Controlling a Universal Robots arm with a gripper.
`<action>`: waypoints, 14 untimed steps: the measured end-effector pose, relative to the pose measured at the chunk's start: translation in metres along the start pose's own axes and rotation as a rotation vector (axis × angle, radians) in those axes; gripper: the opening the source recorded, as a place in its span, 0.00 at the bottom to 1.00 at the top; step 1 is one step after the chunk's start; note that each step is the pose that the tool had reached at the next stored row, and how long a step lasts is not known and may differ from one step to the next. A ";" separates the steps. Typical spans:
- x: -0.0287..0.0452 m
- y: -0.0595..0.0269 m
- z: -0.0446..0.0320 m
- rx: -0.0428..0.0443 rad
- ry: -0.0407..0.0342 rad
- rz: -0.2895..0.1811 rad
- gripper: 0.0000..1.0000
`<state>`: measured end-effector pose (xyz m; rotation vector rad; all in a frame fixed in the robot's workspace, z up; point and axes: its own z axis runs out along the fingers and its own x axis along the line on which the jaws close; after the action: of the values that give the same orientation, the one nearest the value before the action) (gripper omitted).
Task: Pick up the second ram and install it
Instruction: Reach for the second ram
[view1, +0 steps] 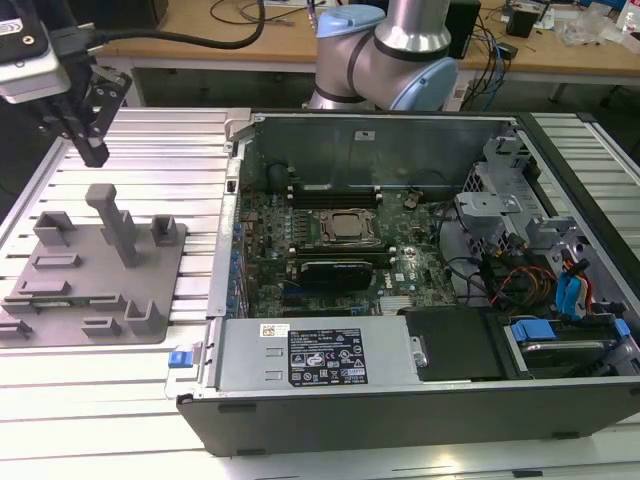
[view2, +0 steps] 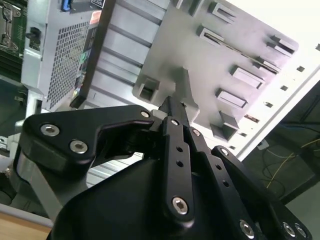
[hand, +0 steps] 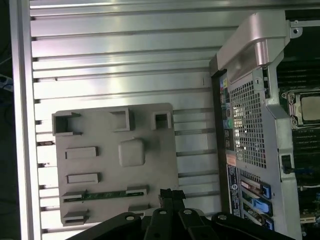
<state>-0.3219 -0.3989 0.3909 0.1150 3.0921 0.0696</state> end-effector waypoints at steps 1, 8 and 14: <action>0.0026 -0.0002 -0.0001 -0.0001 -0.0004 0.000 0.08; 0.0440 -0.0032 -0.0017 -0.0007 -0.0083 0.000 0.08; 0.0769 -0.0057 -0.0030 -0.0011 -0.0143 -0.001 0.08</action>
<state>-0.3990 -0.3989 0.3902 0.1139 3.0777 0.0700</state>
